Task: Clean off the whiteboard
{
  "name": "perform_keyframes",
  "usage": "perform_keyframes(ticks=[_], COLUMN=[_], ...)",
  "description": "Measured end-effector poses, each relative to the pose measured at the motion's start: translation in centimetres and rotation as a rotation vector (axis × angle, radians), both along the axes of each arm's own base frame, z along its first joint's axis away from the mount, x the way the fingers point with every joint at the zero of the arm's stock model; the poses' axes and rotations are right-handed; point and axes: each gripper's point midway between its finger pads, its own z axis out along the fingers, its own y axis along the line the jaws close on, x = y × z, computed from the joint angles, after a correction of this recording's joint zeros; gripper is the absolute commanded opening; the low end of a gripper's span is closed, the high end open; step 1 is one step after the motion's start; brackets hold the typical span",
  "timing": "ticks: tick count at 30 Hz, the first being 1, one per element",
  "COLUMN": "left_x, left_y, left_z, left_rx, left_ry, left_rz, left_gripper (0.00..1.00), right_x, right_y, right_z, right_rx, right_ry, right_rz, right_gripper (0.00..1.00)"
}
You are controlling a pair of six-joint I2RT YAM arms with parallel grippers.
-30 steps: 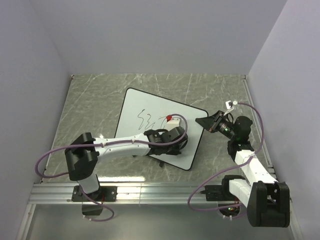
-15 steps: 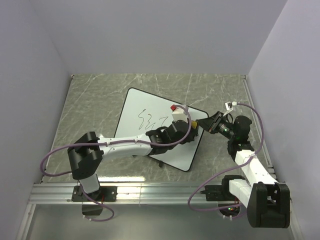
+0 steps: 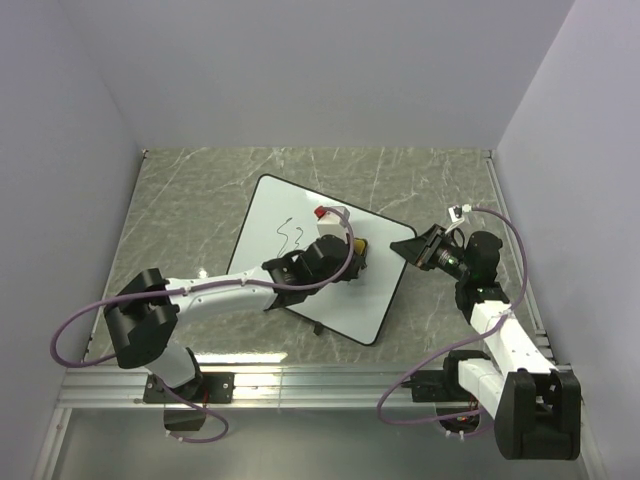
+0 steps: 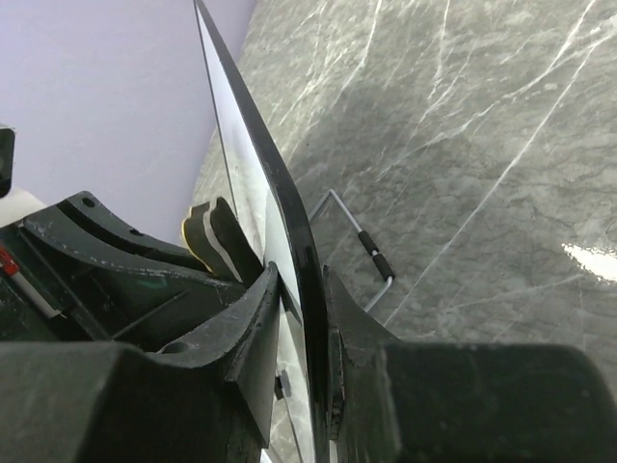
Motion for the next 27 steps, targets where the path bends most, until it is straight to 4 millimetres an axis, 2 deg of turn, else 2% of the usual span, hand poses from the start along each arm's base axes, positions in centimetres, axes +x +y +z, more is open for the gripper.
perform_keyframes(ticks=[4, 12, 18, 22, 24, 27], left_x=[-0.8, -3.9, -3.7, -3.1, -1.9, 0.7], left_y=[-0.7, -4.0, -4.0, -2.5, -0.6, 4.0], left_z=[-0.1, -1.5, -1.7, -1.9, -2.1, -2.5], left_rx=[0.057, 0.175, 0.226, 0.236, 0.262, 0.308], left_ry=[0.012, 0.086, 0.142, 0.212, 0.238, 0.265], left_rz=[-0.048, -0.172, -0.167, -0.160, -0.128, -0.041], left_gripper=[0.00, 0.00, 0.00, 0.00, 0.00, 0.00], right_x=[0.0, 0.1, 0.0, 0.0, 0.0, 0.2], right_y=[0.0, -0.1, -0.2, -0.1, -0.2, -0.3], right_z=[0.2, 0.1, -0.1, -0.1, 0.0, 0.1], right_rx=[-0.009, -0.031, -0.040, -0.043, -0.044, -0.045], right_ry=[0.001, 0.002, 0.007, 0.010, 0.011, 0.012], right_rz=[0.004, 0.007, 0.006, 0.008, 0.005, -0.005], right_gripper=[0.00, 0.00, 0.00, 0.00, 0.00, 0.00])
